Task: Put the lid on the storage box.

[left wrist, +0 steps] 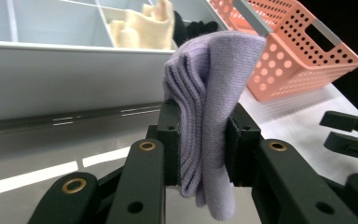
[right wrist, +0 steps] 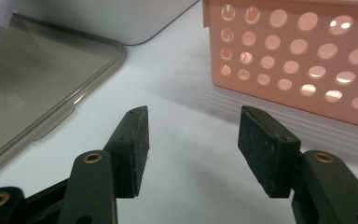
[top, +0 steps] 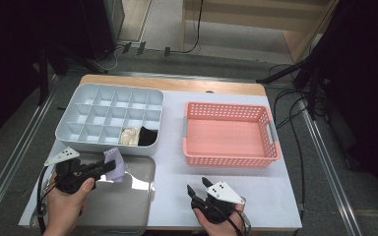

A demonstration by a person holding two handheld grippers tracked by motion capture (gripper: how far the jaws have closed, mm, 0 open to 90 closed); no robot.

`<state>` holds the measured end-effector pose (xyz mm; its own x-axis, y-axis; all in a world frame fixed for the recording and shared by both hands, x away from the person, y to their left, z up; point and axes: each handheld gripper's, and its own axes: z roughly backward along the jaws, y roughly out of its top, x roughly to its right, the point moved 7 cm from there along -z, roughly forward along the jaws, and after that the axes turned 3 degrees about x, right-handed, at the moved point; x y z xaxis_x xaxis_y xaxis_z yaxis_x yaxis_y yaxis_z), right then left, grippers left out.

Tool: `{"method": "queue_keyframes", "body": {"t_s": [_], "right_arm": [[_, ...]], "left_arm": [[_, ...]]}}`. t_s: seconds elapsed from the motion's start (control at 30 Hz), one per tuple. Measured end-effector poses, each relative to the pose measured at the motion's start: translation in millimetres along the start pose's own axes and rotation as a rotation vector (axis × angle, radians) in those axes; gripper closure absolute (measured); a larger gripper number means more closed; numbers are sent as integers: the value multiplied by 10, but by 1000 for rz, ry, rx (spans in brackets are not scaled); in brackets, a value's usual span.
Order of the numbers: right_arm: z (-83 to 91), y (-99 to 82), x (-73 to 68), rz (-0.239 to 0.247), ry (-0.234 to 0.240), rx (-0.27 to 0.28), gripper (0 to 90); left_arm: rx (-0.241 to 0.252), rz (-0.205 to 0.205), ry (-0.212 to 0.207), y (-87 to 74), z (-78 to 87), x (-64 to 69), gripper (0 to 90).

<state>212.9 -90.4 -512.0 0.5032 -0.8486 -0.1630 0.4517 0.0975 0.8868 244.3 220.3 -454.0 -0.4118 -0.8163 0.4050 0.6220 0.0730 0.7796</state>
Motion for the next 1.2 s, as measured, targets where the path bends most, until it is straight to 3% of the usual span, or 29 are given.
{"method": "queue_keyframes", "body": {"t_s": [0.47, 0.87, 1.2], "right_arm": [[-81, -23, -81, 15, 12, -17, 426], [-145, -61, -183, 33, 28, -31, 411], [-157, -73, -271, 65, 60, -24, 396]], "left_arm": [[71, 51, 29, 247, 35, -248, 723], [120, 61, 8, 530, -47, -318, 723], [171, 81, 46, 757, -154, -429, 722]]}}
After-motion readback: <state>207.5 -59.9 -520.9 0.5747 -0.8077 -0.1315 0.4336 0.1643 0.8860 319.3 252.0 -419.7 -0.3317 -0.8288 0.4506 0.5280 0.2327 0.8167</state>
